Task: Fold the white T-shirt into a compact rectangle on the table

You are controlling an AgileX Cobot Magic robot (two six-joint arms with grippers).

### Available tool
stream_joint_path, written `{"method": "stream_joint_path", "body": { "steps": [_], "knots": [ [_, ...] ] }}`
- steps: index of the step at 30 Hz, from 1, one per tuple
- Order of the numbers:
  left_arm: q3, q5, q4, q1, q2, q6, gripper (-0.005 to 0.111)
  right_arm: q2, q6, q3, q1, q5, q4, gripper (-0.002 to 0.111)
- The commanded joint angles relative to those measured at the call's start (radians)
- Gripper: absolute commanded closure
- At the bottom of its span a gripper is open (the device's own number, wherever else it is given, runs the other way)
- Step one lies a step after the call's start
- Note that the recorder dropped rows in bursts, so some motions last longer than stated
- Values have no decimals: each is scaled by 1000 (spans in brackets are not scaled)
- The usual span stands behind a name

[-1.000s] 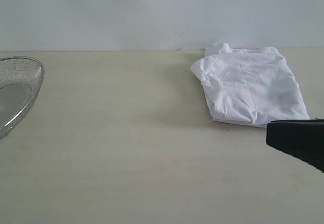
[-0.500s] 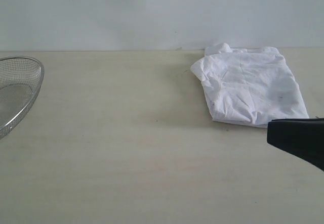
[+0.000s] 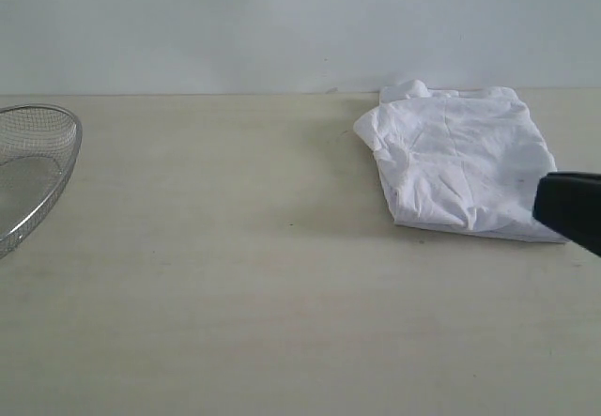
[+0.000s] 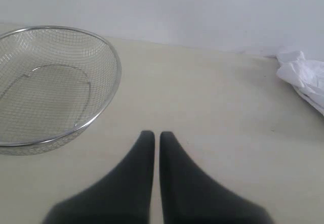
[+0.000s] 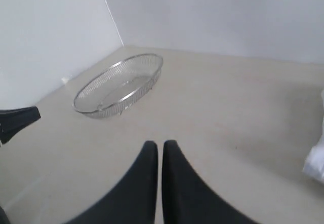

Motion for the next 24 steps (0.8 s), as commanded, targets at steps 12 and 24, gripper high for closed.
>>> {"method": "stream_joint_path", "body": {
  "steps": [12,24],
  "knots": [
    [3,0,5,-5,5,-9,102,-248,27,1,15,-222,-157,109],
    [3,0,5,-5,5,-9,102,-390,222,215,15,-487,-158,109]
  ]
}}
